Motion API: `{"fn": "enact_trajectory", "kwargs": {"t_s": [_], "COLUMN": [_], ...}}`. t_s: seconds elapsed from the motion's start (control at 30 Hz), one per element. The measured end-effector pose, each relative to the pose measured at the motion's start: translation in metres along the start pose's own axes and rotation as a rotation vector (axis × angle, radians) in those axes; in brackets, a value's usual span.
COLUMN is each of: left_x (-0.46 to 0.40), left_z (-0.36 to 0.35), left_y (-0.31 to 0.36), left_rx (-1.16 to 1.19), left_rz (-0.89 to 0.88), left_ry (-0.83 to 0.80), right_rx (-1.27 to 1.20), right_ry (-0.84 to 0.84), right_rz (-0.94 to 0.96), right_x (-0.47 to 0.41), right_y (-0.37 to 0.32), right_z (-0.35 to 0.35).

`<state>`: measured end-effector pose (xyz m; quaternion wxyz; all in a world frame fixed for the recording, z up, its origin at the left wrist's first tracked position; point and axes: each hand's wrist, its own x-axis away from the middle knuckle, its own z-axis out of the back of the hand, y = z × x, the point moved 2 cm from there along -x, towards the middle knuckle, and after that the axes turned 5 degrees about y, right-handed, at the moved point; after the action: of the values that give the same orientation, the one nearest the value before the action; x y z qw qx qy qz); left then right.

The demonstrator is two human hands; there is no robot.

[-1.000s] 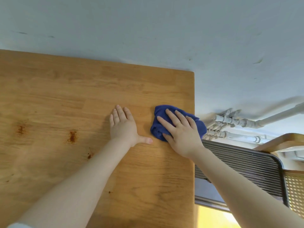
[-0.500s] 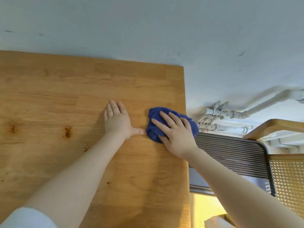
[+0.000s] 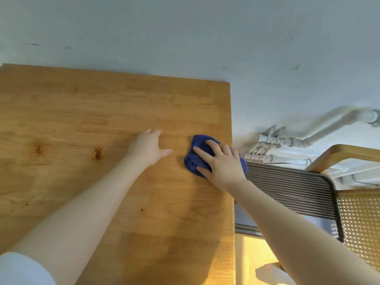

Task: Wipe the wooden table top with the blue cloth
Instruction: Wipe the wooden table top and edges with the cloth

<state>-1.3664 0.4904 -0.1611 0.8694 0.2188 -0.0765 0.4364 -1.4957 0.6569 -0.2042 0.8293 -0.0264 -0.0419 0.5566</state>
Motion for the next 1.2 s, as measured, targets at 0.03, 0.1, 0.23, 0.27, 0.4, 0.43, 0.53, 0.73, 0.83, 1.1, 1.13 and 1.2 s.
{"fn": "enact_trajectory", "kwargs": {"t_s": [0.03,0.1,0.23,0.27,0.4,0.43,0.53,0.73,0.83,1.1,1.13,1.2], "left_x": [0.013,0.043,0.095,0.105,0.116,0.114,0.11,0.113,0.109,0.112,0.112,0.111], "left_z": [-0.001,-0.008,-0.034,-0.042,-0.06,-0.061,-0.061,-0.064,-0.065,-0.068,-0.067,-0.066], "left_y": [0.0,0.002,-0.002,-0.004,-0.011,-0.009,-0.004,-0.011,-0.012,-0.015,-0.015,-0.016], "left_rx": [-0.012,-0.123,-0.302,-0.329,-0.362,-0.352,-0.343,-0.307,-0.324,-0.286,-0.275,-0.255], "left_rz": [-0.006,-0.045,-0.143,-0.141,-0.09,-0.083,-0.064,-0.08,-0.099,-0.103,-0.106,-0.121], "left_ry": [-0.012,-0.037,-0.085,-0.108,-0.116,-0.121,-0.148,-0.19,-0.209,-0.206,-0.198,-0.189], "right_rx": [0.005,0.008,-0.023,-0.039,-0.057,-0.058,-0.053,-0.082,-0.107,-0.052,-0.039,-0.015], "right_ry": [0.004,-0.002,0.016,0.014,-0.032,-0.028,0.022,-0.039,-0.017,-0.051,-0.048,-0.068], "right_rz": [0.024,0.053,0.036,0.011,-0.107,-0.105,0.029,0.184,0.071,-0.006,0.001,0.01], "right_x": [0.015,0.034,0.024,0.013,-0.023,-0.022,0.008,0.04,0.005,0.037,0.053,0.072], "right_y": [-0.004,-0.007,-0.003,-0.001,0.005,0.004,-0.008,-0.02,-0.013,-0.033,-0.04,-0.049], "right_z": [-0.003,-0.007,-0.009,-0.007,-0.009,-0.009,-0.012,-0.015,-0.012,-0.016,-0.017,-0.017]}}
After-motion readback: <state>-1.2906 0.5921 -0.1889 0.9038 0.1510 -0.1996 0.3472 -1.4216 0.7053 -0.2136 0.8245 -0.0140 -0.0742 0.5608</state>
